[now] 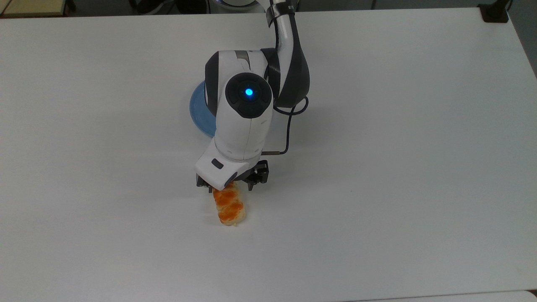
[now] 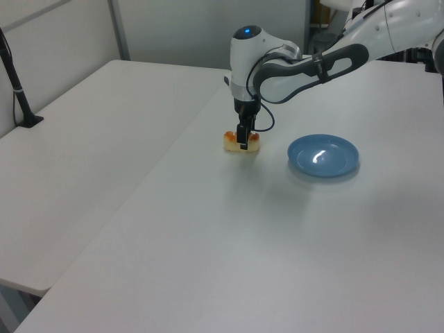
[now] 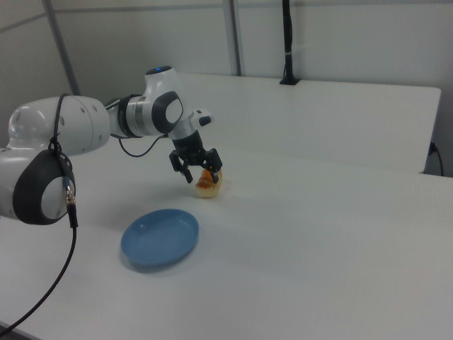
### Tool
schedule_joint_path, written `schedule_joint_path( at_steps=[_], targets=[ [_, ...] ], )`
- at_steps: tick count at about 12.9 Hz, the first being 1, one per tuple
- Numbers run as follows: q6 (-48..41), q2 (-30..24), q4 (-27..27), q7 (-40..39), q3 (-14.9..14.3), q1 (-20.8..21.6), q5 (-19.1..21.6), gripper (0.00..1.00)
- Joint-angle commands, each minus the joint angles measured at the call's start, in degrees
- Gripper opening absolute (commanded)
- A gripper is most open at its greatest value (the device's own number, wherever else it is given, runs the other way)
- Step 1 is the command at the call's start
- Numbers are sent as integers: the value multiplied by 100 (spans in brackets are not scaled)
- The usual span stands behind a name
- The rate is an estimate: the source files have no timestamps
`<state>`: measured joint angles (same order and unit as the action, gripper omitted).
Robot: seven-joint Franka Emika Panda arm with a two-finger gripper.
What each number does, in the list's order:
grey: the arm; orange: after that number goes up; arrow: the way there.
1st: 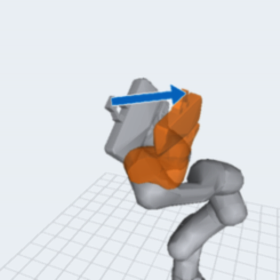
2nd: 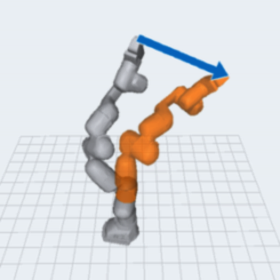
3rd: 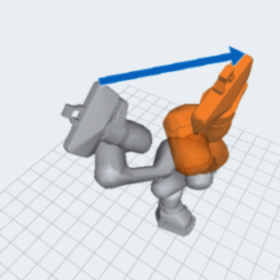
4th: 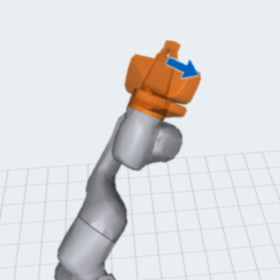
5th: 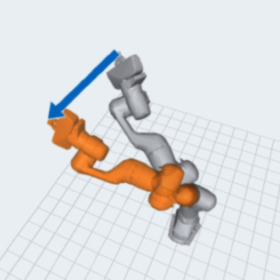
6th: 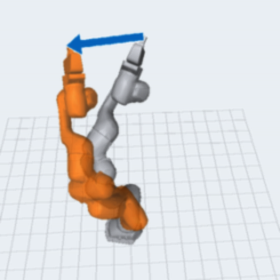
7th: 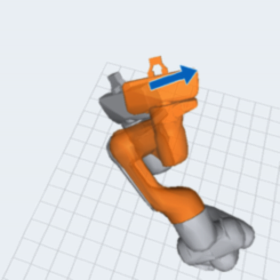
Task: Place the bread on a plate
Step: 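Close the gripper on the bread roll, then lift the bread roll and carry it toward the blue plate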
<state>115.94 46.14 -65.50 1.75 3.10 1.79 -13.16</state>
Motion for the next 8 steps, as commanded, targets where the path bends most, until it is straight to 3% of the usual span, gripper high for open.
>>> schedule_joint_path(
  at_steps=[1, 4, 5, 8],
  targets=[
    [105, 62, 54, 97, -29, 14, -151, 77],
    [279, 62, -33, 97, -29, 14, -143, 31],
    [289, 53, -51, 97, -29, 6, -143, 27],
    [228, -226, -269, 97, -29, -3, -116, 27]
  ],
)
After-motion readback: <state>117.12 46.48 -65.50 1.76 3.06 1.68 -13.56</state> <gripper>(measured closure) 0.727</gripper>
